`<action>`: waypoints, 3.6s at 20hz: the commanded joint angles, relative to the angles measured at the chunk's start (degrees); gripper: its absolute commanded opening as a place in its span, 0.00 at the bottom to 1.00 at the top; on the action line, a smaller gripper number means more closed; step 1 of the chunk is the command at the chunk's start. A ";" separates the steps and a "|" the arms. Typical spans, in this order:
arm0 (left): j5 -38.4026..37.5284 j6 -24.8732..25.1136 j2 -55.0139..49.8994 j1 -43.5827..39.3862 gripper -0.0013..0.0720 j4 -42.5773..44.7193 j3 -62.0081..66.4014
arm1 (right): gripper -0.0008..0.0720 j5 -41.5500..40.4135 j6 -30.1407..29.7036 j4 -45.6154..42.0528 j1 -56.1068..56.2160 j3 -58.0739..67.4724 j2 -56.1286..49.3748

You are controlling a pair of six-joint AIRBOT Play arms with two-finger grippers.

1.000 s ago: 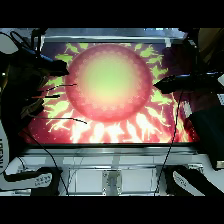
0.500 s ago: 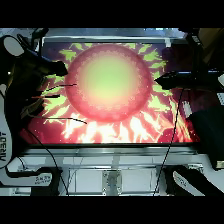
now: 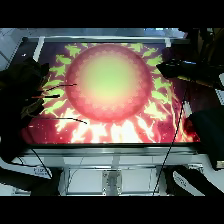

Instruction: Fold the clothes and pants, and hang the long-sleeved shirts on hangers.

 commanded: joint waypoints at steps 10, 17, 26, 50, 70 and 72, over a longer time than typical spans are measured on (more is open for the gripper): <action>4.96 2.93 -10.14 11.06 0.98 -16.63 0.00 | 0.48 -2.43 0.07 0.15 0.04 0.07 -0.04; 10.93 3.91 -14.23 10.19 0.73 -22.77 0.00 | 0.47 -2.43 0.74 0.22 0.04 0.07 -0.04; 7.30 23.91 -3.45 7.32 0.05 -48.30 0.00 | 0.45 7.19 2.21 -5.18 -0.02 11.43 0.02; 7.15 16.13 -6.12 -69.81 0.05 -32.13 0.00 | 0.43 37.42 2.14 -39.56 0.00 34.58 -0.70; -10.05 19.61 -0.66 -54.53 0.77 -30.82 -0.07 | 0.43 32.26 2.21 -39.04 0.00 34.58 -0.98; -13.16 21.84 -0.50 -54.34 0.77 -30.95 -2.62 | 0.44 30.80 2.19 -37.13 0.00 34.56 -1.16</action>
